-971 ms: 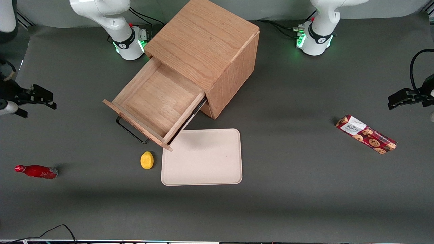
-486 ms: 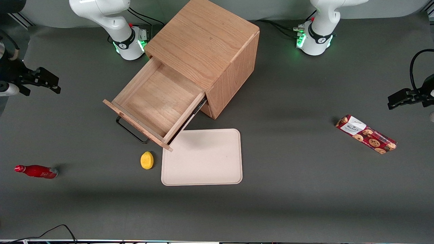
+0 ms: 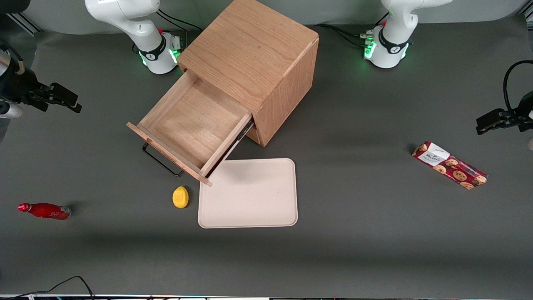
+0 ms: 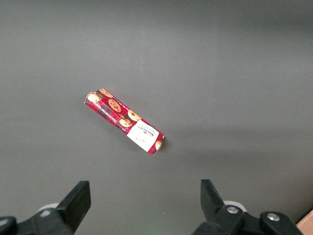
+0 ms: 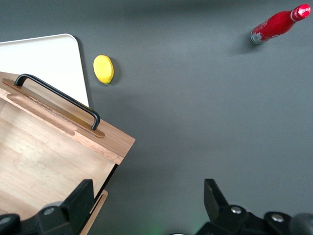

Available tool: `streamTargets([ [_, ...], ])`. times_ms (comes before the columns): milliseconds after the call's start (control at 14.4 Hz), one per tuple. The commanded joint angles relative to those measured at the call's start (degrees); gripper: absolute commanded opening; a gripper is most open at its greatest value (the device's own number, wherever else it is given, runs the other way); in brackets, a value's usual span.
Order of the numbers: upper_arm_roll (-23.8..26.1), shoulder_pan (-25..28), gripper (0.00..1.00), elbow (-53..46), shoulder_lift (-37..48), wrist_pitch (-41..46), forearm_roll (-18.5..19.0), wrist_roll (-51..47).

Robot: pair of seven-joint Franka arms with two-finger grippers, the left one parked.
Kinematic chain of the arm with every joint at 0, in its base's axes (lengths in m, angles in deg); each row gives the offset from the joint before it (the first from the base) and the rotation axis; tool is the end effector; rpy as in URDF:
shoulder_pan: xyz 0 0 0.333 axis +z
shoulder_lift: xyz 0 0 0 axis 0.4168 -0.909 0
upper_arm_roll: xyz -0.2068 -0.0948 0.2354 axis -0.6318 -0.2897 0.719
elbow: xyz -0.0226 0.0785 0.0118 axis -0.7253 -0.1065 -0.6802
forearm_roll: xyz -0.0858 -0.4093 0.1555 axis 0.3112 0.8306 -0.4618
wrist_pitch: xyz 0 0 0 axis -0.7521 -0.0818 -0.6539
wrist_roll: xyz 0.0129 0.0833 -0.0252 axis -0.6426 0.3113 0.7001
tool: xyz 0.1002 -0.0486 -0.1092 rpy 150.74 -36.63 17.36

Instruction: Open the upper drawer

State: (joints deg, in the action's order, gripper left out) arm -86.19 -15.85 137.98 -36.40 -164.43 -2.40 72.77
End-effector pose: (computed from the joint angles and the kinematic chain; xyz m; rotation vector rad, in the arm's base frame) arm 0.5637 0.0027 0.5880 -3.1216 0.1844 0.0270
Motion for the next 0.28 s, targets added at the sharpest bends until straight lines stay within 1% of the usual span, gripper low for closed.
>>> streamTargets([
  [0,-0.38,0.18,1.0,1.49,1.34,-0.04,-1.06,-2.0],
  [208,-0.38,-0.17,1.0,1.23,1.25,-0.04,-1.06,-2.17],
])
